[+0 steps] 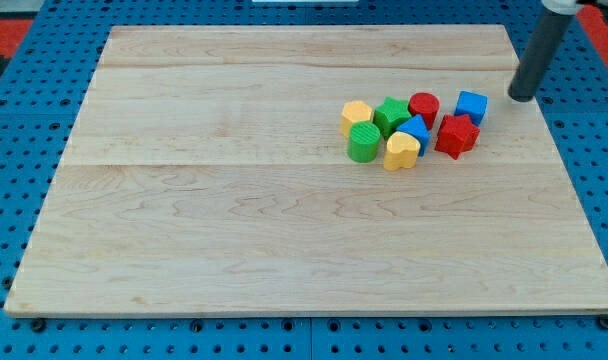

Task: Slide the blue cube to the top of the red circle

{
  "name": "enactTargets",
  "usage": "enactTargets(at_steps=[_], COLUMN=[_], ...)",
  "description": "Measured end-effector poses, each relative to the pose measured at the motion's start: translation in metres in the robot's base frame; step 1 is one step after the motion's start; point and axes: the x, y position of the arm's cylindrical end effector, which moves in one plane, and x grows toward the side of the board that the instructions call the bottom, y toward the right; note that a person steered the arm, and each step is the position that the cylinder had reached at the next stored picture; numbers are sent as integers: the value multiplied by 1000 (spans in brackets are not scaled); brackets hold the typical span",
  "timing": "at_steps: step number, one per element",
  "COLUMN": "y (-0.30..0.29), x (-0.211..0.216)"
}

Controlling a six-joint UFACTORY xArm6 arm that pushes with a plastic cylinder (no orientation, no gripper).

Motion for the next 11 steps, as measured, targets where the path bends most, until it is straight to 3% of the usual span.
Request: enactTargets(at_steps=[2,4,8,11], y=[-37,-103,-70,-96], x=[35,27,-19,-35])
